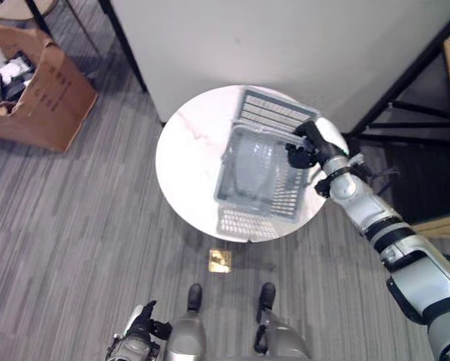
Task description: Get the vegetables into the basket
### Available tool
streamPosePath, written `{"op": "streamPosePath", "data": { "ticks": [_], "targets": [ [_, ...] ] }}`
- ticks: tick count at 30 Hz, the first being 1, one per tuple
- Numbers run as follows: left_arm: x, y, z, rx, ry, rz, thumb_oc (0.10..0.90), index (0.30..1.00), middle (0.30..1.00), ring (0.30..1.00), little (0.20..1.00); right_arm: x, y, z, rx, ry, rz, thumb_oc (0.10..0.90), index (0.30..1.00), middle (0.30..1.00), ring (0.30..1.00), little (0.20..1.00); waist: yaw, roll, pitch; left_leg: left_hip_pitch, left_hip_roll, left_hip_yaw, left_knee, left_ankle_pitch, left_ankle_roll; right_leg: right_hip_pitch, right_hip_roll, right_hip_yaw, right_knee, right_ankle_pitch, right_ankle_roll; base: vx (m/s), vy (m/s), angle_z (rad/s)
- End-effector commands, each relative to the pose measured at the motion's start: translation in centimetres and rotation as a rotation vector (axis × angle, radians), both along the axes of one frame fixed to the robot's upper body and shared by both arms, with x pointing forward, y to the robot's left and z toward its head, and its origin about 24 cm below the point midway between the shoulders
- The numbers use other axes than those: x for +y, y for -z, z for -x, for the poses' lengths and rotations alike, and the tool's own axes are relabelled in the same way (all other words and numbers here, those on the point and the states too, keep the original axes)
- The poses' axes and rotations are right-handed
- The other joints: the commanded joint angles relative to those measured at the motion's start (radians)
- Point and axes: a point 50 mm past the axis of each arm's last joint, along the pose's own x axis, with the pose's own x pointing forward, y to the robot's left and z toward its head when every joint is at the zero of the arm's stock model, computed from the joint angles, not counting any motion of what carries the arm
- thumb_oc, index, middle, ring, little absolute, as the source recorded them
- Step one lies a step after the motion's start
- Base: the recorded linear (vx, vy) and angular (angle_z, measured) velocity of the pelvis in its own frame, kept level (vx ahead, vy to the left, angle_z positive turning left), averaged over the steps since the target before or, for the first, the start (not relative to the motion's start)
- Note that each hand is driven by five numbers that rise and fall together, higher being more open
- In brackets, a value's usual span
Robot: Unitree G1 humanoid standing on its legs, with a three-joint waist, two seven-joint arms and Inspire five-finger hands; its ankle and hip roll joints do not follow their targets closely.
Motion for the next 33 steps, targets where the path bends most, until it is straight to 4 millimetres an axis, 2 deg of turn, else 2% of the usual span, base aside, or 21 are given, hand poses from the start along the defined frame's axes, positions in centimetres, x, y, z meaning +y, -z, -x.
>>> {"op": "streamPosePath", "data": {
  "ticks": [1,4,11,16,18,25,29,30,33],
  "targets": [
    [-0.2,0.5,1.3,0.071,0.064,-0.007,0.9,1.0,1.0,1.0,1.0,1.3,-7.8,0.0,-0.297,-0.127,-0.176,0.4,0.3,0.3,0.3,0.3,0.012,-0.048,-0.04,0.005,-0.001,0.019,-0.02,-0.011,0.028,0.079,-0.064,0.033,-0.001,-0.014,0.065,0.01,0.001,-0.04],
    [-0.1,0.7,1.8,0.089,0.058,-0.003,0.9,1.0,1.0,1.0,1.0,1.7,-7.2,0.7,-0.287,-0.166,-0.215,0.4,0.3,0.3,0.3,0.3,0.007,-0.049,-0.05,0.017,0.0,0.028,-0.02,-0.015,0.027,0.087,-0.064,0.034,-0.001,-0.016,0.066,0.0,0.005,-0.07],
    [0.2,0.9,3.2,0.129,0.053,0.01,0.9,1.0,1.0,1.0,1.0,1.9,-6.2,2.8,-0.248,-0.282,-0.175,0.4,0.3,0.3,0.3,0.3,-0.013,-0.048,-0.08,0.043,0.0,0.044,-0.02,-0.022,0.026,0.103,-0.064,0.043,-0.001,-0.017,0.069,-0.01,0.006,-0.03],
    [0.8,1.0,4.1,0.166,0.053,0.003,0.9,1.0,1.0,1.0,1.0,1.6,-5.5,4.1,-0.214,-0.337,-0.082,0.4,0.3,0.3,0.3,0.3,-0.03,-0.053,-0.097,0.057,0.001,0.055,-0.02,-0.025,0.024,0.113,-0.068,0.047,-0.001,-0.014,0.074,-0.01,0.0,-0.05],
    [1.1,1.0,4.3,0.177,0.049,-0.007,0.9,1.0,1.0,1.0,1.0,1.0,-5.4,4.7,-0.197,-0.349,0.004,0.4,0.3,0.3,0.3,0.3,-0.039,-0.058,-0.108,0.069,0.001,0.063,-0.02,-0.029,0.023,0.118,-0.07,0.05,-0.001,-0.012,0.075,-0.01,-0.007,-0.07],
    [1.3,1.0,4.7,0.192,0.066,-0.015,0.9,1.0,1.0,1.0,1.0,-0.2,-4.3,5.4,-0.146,-0.334,0.049,0.4,0.3,0.3,0.3,0.3,-0.051,-0.058,-0.12,0.082,0.001,0.078,-0.02,-0.033,0.025,0.122,-0.073,0.058,-0.001,-0.007,0.079,-0.01,0.003,-0.08],
    [1.1,1.0,4.8,0.187,0.083,-0.013,0.9,1.0,1.0,1.0,1.0,-1.2,-4.0,5.8,-0.132,-0.309,0.145,0.4,0.3,0.3,0.3,0.3,-0.059,-0.057,-0.124,0.091,0.001,0.086,-0.02,-0.036,0.027,0.123,-0.074,0.063,-0.001,-0.004,0.081,0.0,0.005,-0.06],
    [1.1,1.1,4.9,0.19,0.101,-0.017,0.9,1.0,1.0,1.0,1.0,-2.2,-3.6,6.0,-0.128,-0.275,0.205,0.4,0.3,0.3,0.3,0.3,-0.066,-0.057,-0.127,0.099,0.001,0.089,-0.02,-0.04,0.029,0.126,-0.075,0.066,-0.001,-0.002,0.083,0.01,0.007,-0.05],
    [0.9,1.1,4.9,0.192,0.114,-0.02,0.9,1.0,1.0,1.0,1.0,-2.8,-3.1,6.2,-0.12,-0.249,0.234,0.4,0.3,0.3,0.3,0.3,-0.071,-0.055,-0.126,0.108,0.0,0.091,-0.02,-0.043,0.032,0.132,-0.076,0.07,-0.001,-0.003,0.083,0.01,0.003,-0.02]
  ]
}}
